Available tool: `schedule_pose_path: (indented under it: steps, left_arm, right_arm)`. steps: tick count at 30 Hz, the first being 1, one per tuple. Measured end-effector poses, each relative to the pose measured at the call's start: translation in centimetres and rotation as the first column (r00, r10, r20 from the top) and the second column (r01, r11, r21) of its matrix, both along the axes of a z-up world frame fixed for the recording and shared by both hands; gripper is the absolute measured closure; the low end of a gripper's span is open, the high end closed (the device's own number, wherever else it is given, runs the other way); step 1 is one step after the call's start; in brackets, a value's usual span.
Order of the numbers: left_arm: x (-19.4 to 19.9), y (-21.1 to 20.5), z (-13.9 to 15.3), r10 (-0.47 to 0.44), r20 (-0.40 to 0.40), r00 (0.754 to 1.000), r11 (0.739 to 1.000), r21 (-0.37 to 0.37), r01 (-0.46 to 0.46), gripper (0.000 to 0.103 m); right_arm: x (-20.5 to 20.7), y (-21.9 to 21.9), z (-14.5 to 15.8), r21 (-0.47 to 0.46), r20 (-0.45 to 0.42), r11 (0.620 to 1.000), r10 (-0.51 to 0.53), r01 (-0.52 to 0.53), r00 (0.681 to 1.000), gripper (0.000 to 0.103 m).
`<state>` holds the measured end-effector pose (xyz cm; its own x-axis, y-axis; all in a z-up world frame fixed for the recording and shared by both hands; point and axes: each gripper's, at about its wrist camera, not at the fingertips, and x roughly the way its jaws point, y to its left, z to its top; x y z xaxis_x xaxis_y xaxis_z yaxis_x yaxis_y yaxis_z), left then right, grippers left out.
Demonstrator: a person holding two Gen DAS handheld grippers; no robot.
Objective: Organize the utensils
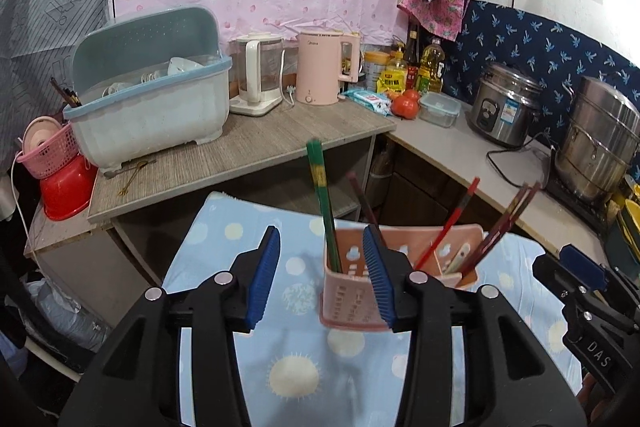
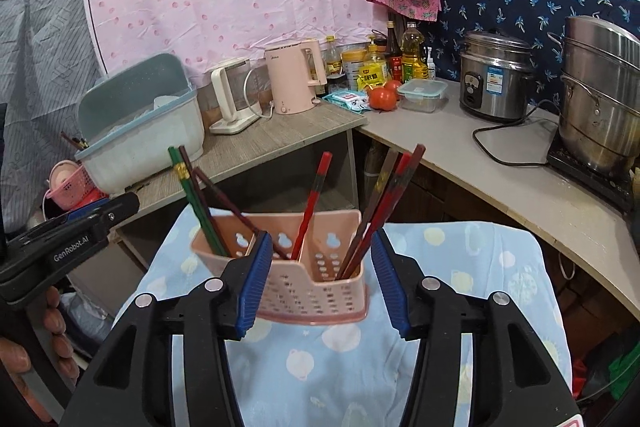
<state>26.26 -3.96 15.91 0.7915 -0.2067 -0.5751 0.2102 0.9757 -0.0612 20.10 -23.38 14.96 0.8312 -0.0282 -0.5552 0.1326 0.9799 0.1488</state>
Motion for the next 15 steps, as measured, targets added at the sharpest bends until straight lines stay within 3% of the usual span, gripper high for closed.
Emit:
schedule_pose_path:
  steps: [6, 15]
  left_arm:
    - [-2.2, 0.7, -1.7, -0.003, -0.033, 0.999, 1.000, -0.002, 0.003, 0.062]
    - [-5.1, 1.5, -3.6, 0.000, -0.077, 0.997, 1.000, 0.001, 0.000, 0.062]
  right_arm:
    - [-2.5, 1.2, -0.9, -0.035, -0.010, 0.999, 0.003, -0.003, 1.000, 0.053]
    - [-5.8, 1.7, -2.5, -0.013, -0.041, 1.000, -0.005, 0.004, 0.999, 0.053]
